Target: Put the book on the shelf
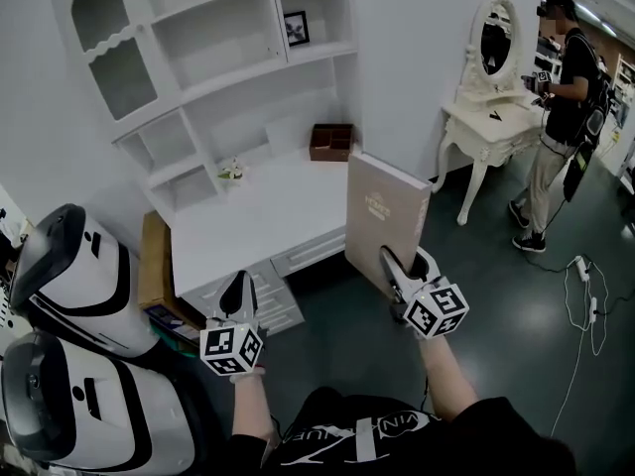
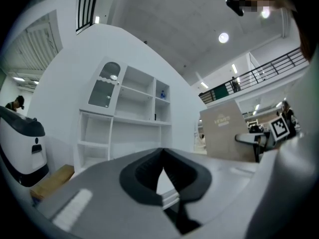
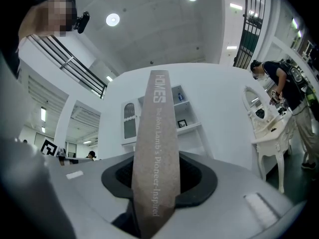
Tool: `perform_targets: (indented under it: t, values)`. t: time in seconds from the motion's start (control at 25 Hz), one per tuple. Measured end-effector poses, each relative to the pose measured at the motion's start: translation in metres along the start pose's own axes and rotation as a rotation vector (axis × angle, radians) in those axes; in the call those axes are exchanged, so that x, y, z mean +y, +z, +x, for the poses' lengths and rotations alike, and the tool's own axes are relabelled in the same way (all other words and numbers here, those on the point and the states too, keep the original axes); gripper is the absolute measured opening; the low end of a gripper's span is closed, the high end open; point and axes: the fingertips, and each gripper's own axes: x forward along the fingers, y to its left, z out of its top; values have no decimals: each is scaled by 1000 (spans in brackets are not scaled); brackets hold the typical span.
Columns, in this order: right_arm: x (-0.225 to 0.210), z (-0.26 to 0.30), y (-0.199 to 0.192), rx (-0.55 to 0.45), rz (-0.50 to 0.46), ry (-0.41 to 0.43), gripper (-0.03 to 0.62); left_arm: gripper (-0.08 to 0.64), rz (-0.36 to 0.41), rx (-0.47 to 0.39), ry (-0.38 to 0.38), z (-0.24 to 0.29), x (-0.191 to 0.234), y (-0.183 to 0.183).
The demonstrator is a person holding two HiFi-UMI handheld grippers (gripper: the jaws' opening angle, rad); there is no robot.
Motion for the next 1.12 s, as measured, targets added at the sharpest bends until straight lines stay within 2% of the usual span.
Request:
perform_targets:
  t: [0.44,0.8,1.12]
  values:
    - [-49,48,2,-18,-5,-23,175,0,-30,-5,-75,94,-11,-11]
    - [-110,132,-2,-24,8,-67,173,0,-34,8,-118,205,8,-14]
    - [-144,212,4,-32,-4,-72,175,0,-32,13,-170,293,29,-8]
